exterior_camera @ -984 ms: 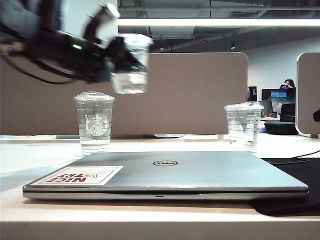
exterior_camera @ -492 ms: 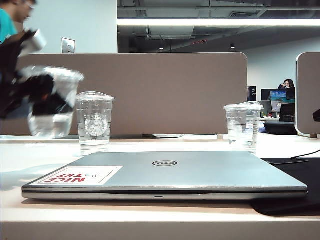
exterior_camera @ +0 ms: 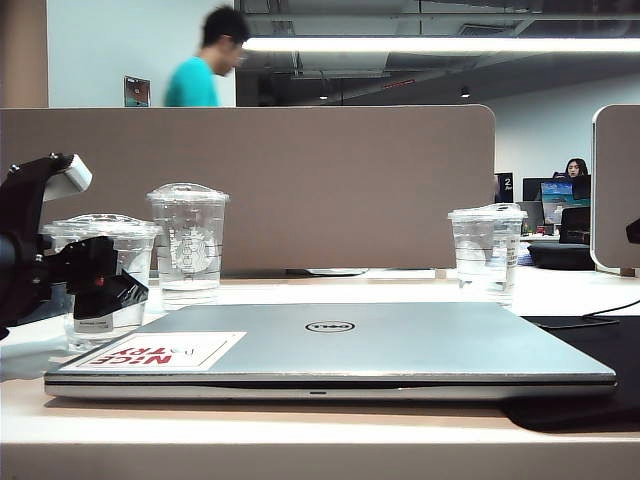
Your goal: Pick up the coffee cup on the middle and place it on the left side of the laptop.
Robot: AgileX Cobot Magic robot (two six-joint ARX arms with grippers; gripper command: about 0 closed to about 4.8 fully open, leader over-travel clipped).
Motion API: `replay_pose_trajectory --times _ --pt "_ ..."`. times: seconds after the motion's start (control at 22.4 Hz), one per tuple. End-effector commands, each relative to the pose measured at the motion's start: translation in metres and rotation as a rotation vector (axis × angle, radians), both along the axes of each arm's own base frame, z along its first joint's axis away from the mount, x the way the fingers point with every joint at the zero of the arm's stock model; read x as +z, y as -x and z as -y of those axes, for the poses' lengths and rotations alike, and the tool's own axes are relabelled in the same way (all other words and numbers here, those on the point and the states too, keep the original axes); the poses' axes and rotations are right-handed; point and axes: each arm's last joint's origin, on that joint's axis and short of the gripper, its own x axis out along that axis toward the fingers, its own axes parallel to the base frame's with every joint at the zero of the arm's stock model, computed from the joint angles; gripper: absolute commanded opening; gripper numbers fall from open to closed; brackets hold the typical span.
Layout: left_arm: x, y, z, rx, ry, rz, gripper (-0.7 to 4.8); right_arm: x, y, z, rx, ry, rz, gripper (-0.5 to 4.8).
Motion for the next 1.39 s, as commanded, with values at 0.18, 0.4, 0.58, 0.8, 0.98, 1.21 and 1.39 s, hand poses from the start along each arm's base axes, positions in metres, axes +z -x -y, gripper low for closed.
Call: replay_pose_trajectory --times 0.18,0.4,0.58,0.8,0.98,1.21,1.39 --pt "-0.002 0.0 -0.002 0.032 -0.015 -0.009 3.18 0.0 0.0 0.0 0.003 -0.003 0.015 -0.05" --pt "-0.003 0.001 -0.003 0.065 -0.027 -0.011 3.81 0.0 0.0 0.0 0.003 -0.003 0.015 -0.05" --pt "-0.003 0.002 -0.003 0.064 -0.028 -0.015 4.14 0.0 0.0 0.0 0.003 -0.003 0.015 -0.05" --pt "-0.001 0.006 -0.004 0.066 -0.008 0.008 4.79 0.0 0.0 0.0 0.003 -0.003 0.014 -0.05" --pt "0.006 0.025 -0.008 0.089 0.008 0.083 4.79 0.0 0.0 0.0 0.004 -0.003 0.014 -0.05" --pt "0.006 0.053 -0.015 0.111 -0.007 0.064 4.79 0.0 0.0 0.0 0.004 -0.003 0.014 -0.05" --pt "0.006 0.071 -0.019 0.118 -0.009 0.046 4.79 0.0 0.0 0.0 0.003 -0.003 0.015 -0.05"
